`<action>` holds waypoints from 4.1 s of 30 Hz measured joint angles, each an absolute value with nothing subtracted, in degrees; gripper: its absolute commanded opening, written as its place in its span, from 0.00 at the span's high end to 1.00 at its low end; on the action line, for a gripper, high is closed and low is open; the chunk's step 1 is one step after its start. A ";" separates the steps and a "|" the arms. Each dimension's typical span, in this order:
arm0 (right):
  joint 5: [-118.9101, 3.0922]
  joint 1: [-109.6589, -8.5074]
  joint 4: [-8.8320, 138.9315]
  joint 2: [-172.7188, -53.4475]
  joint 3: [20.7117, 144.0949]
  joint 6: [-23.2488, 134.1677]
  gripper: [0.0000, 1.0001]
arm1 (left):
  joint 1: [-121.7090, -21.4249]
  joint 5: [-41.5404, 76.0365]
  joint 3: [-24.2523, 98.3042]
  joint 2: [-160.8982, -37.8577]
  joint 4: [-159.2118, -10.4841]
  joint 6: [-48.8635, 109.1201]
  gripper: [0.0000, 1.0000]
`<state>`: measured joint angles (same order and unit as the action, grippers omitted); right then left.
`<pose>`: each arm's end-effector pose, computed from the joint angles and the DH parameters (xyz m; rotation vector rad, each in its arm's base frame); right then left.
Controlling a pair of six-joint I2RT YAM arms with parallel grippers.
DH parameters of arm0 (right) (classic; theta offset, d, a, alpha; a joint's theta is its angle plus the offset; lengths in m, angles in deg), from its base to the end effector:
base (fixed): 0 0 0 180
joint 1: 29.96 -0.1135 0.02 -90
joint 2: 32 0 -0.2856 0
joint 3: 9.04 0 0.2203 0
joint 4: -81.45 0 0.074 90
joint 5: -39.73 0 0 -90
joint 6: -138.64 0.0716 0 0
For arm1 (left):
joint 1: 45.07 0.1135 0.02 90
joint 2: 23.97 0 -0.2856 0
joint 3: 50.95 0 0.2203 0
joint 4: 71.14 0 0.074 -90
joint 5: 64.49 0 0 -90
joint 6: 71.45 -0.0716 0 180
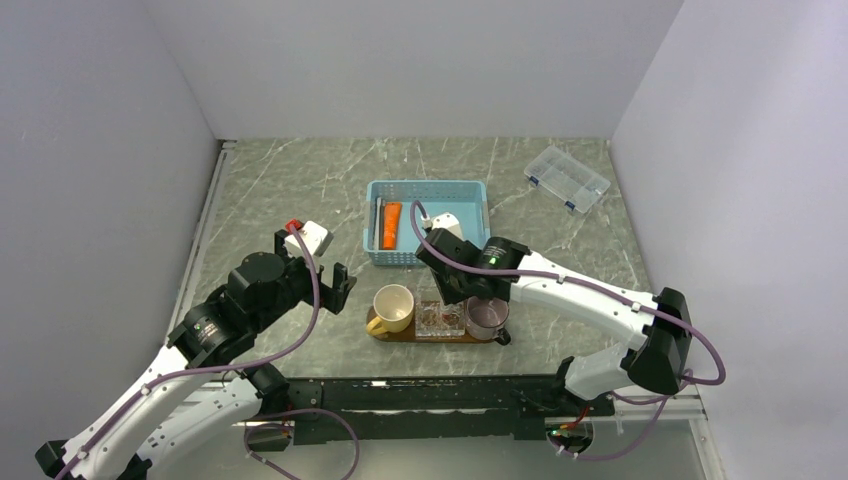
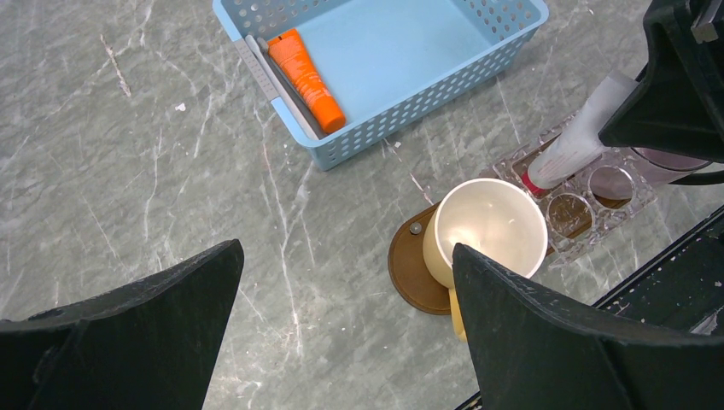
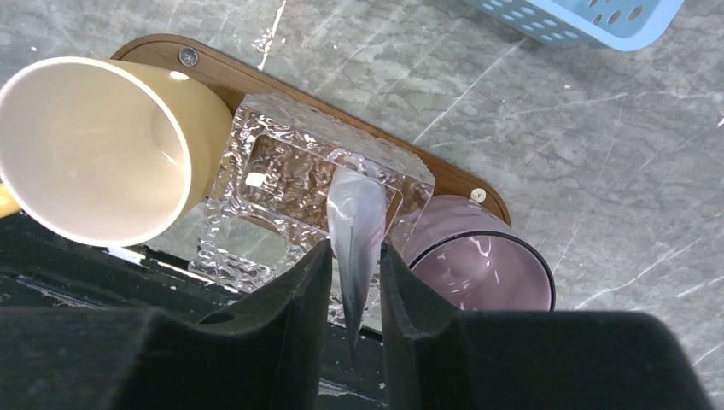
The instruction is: Prepare toiletry sets of a toothbrush and toothpaste on the tray
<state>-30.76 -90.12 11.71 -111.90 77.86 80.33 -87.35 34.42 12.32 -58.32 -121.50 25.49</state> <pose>0.1468 0.2079 0.2957 -0.5278 2.5157 0.1403 0.0901 -0.0670 0.3283 0.4959 1.8996 -0.4177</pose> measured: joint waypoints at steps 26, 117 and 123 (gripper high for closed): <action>-23.20 -89.42 8.33 -118.28 100.79 75.76 0.54 | -87.24 34.46 12.32 -58.98 -121.43 25.60 0.01; -28.36 -72.74 12.57 -86.31 77.47 75.21 0.55 | -76.05 38.18 67.35 -150.93 -127.22 41.79 1.00; -29.03 -72.74 12.54 -86.37 77.47 75.23 0.55 | -76.05 37.21 62.90 -147.47 -126.11 41.55 1.00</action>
